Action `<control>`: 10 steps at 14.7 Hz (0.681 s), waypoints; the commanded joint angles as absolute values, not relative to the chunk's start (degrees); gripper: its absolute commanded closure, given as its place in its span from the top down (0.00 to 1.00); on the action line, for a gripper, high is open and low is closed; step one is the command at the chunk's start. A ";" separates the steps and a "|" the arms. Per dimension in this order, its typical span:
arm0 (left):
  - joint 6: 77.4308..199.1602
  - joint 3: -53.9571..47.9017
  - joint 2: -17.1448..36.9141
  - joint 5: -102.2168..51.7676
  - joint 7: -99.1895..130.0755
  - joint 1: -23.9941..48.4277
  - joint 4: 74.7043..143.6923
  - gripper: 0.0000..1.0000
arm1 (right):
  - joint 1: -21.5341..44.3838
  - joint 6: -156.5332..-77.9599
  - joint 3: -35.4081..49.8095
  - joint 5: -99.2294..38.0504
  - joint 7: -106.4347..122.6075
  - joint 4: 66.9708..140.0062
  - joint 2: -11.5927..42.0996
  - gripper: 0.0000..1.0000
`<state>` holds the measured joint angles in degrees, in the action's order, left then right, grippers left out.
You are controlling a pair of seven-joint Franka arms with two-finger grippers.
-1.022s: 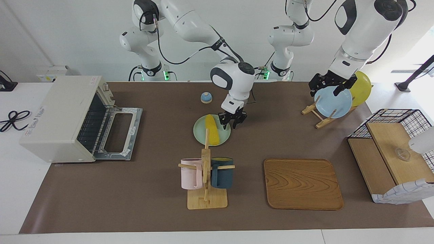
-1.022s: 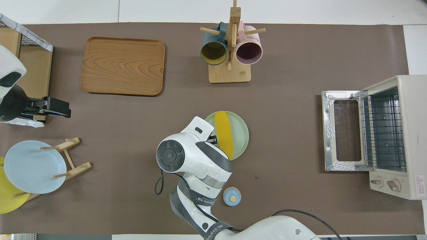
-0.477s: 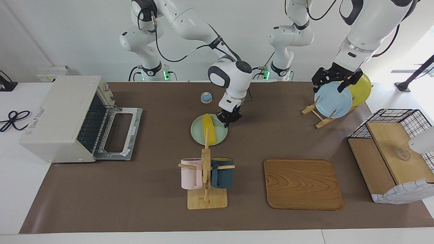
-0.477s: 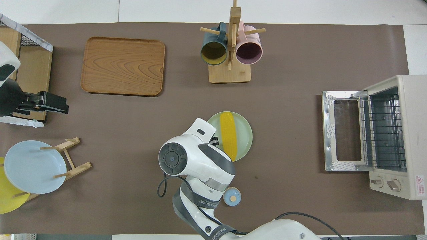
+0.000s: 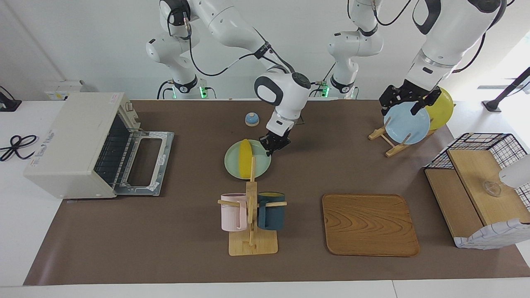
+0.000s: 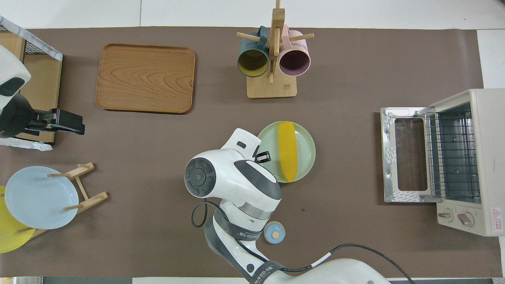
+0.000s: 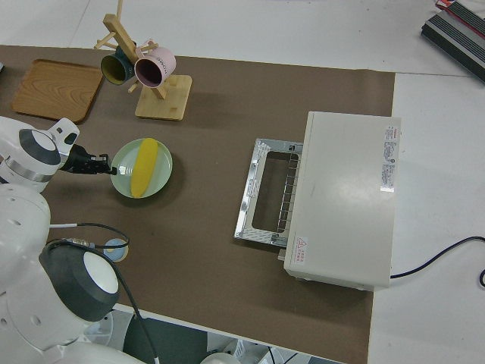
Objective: Put corn in oven
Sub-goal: 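Carry the plate with corn into the oven with the right gripper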
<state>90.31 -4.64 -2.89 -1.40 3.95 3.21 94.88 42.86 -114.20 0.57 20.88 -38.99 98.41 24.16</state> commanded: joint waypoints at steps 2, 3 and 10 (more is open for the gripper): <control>91.41 -5.54 -3.43 -1.67 3.60 2.11 95.80 1.00 | 35.96 -109.70 1.14 21.71 -29.46 100.36 17.51 0.00; 91.41 -5.54 -3.60 -1.67 3.69 1.94 95.89 1.00 | 34.29 -109.69 1.23 21.62 -28.40 102.20 15.14 0.00; 91.41 -5.54 -3.60 -1.67 3.69 1.93 95.98 1.00 | 24.90 -109.51 1.23 20.83 -20.67 115.55 2.74 0.00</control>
<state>90.37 -4.72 -2.89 -1.40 3.96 3.11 94.88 28.41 -108.40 0.44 20.92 -23.40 108.77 8.05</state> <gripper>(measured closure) 0.000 0.974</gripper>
